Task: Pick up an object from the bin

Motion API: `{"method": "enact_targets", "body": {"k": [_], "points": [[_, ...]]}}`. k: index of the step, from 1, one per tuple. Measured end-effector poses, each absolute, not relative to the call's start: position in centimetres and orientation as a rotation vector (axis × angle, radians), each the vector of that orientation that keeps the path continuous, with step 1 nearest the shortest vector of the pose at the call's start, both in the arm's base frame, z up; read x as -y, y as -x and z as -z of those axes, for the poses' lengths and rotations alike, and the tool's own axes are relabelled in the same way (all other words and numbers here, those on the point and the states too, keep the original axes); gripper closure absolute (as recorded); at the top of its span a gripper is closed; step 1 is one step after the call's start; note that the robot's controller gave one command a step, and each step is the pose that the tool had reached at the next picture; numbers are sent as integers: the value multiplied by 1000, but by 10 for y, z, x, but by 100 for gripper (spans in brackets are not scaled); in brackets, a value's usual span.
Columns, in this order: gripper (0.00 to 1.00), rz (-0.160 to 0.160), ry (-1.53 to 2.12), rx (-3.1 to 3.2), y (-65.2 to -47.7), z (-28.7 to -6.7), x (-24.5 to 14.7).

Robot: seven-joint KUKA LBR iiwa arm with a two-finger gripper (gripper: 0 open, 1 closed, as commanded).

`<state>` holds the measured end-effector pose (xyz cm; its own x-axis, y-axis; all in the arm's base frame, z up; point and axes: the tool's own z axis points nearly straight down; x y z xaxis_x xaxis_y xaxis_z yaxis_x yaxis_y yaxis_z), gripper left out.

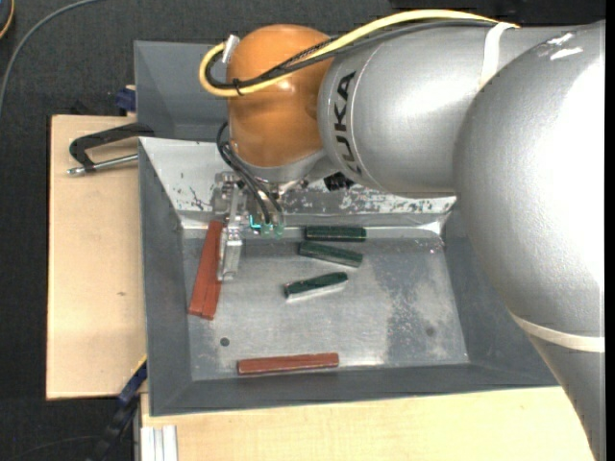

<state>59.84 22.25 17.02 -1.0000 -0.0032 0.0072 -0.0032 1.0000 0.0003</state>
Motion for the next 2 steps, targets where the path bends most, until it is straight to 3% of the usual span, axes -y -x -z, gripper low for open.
{"method": "enact_targets", "body": {"k": [1,2], "points": [[0,1,-740,3048,-580,-69,-231],[100,1,-737,3055,-582,-72,-231]]}}
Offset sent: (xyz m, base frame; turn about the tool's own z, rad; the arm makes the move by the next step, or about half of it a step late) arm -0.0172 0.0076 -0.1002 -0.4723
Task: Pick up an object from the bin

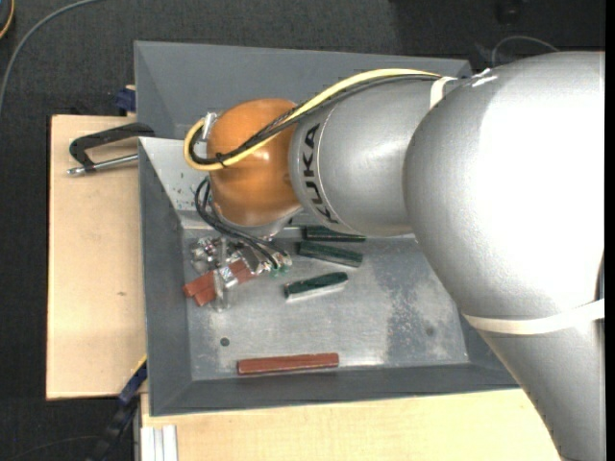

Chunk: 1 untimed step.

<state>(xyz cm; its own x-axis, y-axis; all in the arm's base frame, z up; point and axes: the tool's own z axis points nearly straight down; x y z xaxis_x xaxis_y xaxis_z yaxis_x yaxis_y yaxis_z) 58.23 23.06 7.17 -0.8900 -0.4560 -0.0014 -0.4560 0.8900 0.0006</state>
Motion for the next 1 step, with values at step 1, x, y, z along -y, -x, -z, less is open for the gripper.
{"method": "enact_targets", "body": {"k": [1], "points": [[100,-5,617,-3064,-595,-223,-209]]}}
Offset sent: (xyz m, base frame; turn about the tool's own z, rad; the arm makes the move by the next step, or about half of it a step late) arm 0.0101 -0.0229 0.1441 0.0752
